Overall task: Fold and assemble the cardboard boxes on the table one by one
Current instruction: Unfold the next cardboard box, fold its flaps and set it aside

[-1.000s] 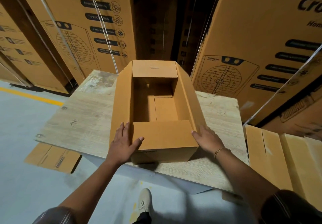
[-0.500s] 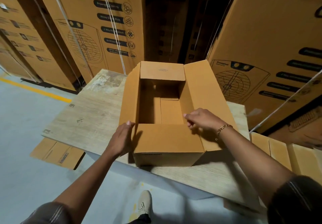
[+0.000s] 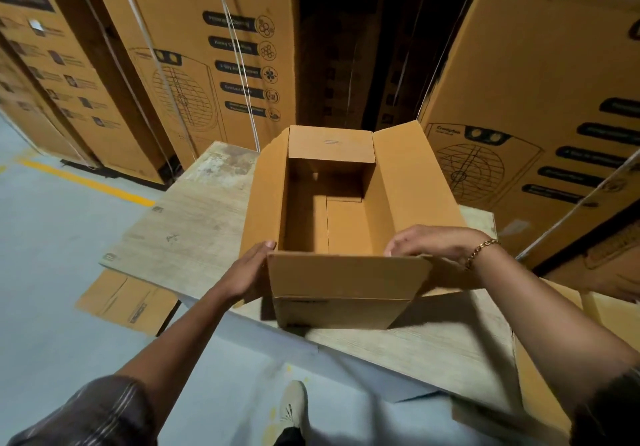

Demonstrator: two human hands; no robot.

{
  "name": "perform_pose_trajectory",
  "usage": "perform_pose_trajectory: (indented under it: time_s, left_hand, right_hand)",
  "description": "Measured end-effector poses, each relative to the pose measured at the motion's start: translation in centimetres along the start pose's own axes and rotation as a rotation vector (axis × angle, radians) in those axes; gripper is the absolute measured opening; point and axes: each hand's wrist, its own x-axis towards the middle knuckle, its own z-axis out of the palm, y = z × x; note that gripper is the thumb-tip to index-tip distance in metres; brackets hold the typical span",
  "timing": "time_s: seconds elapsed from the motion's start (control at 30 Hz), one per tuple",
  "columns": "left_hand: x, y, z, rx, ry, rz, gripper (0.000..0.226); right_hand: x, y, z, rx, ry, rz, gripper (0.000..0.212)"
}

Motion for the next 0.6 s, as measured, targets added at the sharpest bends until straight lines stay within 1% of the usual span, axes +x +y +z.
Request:
perform_pose_trajectory:
  time_s: [0.03, 0.07, 0.1, 0.13, 0.17, 0.2, 0.23, 0.3, 0.37, 0.43, 0.5, 0.57, 0.6]
  left_hand:
    - [0.3, -0.5, 0.1, 0.07, 0.015, 0.023, 0.07]
    - [0.4, -0.9, 0.3, 0.123, 0.029, 0.04, 0.07]
    - [0.6, -1.3, 0.5, 0.151, 0.042, 0.056, 0.071]
    - [0.7, -1.5, 0.7, 0.162, 0.051, 0.072, 0.073]
    - [0.7, -1.7, 0.9, 0.177, 0.064, 0.092, 0.073]
    - [0.9, -2.0, 1.1, 0.205, 0.083, 0.111, 0.072]
    - [1.0, -2.1, 1.3, 0.248, 0.112, 0.128, 0.069]
    - [1.4, -2.5, 1.7, 0.365, 0.188, 0.13, 0.065]
    - [1.8, -2.5, 2.1, 0.524, 0.266, 0.119, 0.061]
    - [2.3, -2.4, 2.3, 0.668, 0.351, 0.132, 0.056]
    - [3.4, -2.1, 2.3, 0.743, 0.424, 0.153, 0.054]
    - [4.9, -1.4, 2.2, 0.789, 0.438, 0.17, 0.059]
    - [5.9, -1.0, 2.1, 0.829, 0.416, 0.171, 0.064]
  right_hand:
    - [-0.8, 0.2, 0.8, -0.074, -0.119, 0.033, 0.037]
    - [-0.9, 0.8, 2.0, -0.173, -0.179, 0.068, 0.051]
    - [-0.8, 1.5, 3.4, -0.295, -0.17, 0.101, 0.069]
    - [-0.4, 2.5, 4.8, -0.427, -0.093, 0.135, 0.083]
    - [0.1, 3.2, 6.4, -0.547, 0.011, 0.156, 0.09]
    - [0.7, 3.8, 7.9, -0.634, 0.11, 0.151, 0.09]
    - [1.3, 4.4, 9.2, -0.698, 0.181, 0.132, 0.084]
    - [2.3, 5.0, 11.4, -0.784, 0.292, 0.104, 0.064]
    - [2.7, 5.5, 12.9, -0.79, 0.4, 0.096, 0.047]
    - [2.9, 5.8, 13.4, -0.793, 0.459, 0.094, 0.043]
    - [3.1, 5.7, 13.0, -0.832, 0.442, 0.084, 0.053]
    - [3.6, 5.4, 12.0, -0.843, 0.368, 0.061, 0.079]
    - [4.0, 5.1, 11.5, -0.803, 0.326, 0.055, 0.09]
